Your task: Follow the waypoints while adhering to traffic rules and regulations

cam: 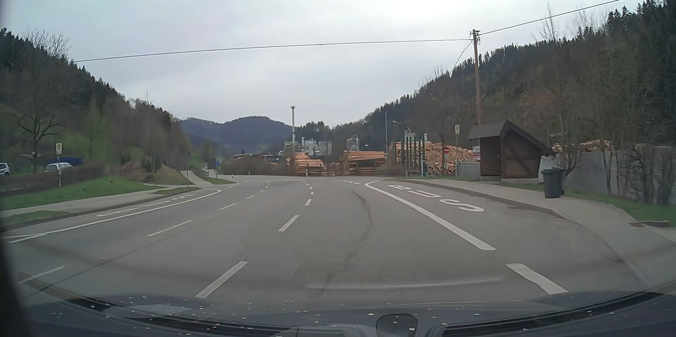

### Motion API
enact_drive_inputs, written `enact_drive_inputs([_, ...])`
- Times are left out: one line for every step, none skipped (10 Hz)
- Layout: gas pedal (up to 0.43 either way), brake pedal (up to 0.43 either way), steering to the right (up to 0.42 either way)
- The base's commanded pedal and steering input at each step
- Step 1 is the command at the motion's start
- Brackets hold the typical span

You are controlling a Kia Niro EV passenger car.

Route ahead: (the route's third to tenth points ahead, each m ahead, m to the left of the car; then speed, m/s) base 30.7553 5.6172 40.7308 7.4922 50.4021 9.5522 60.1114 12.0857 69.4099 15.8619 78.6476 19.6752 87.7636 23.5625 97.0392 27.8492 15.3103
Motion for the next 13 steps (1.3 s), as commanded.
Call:
enact_drive_inputs([0.197, 0.000, -0.026])
enact_drive_inputs([0.059, 0.000, -0.027])
enact_drive_inputs([0.000, 0.000, -0.027])
enact_drive_inputs([0.000, 0.000, -0.027])
enact_drive_inputs([0.000, 0.000, -0.027])
enact_drive_inputs([0.000, 0.000, -0.027])
enact_drive_inputs([0.000, 0.000, -0.027])
enact_drive_inputs([0.000, 0.000, -0.027])
enact_drive_inputs([0.020, 0.000, -0.026])
enact_drive_inputs([0.028, 0.000, -0.026])
enact_drive_inputs([0.047, 0.000, -0.027])
enact_drive_inputs([0.067, 0.000, -0.028])
enact_drive_inputs([0.067, 0.000, -0.028])
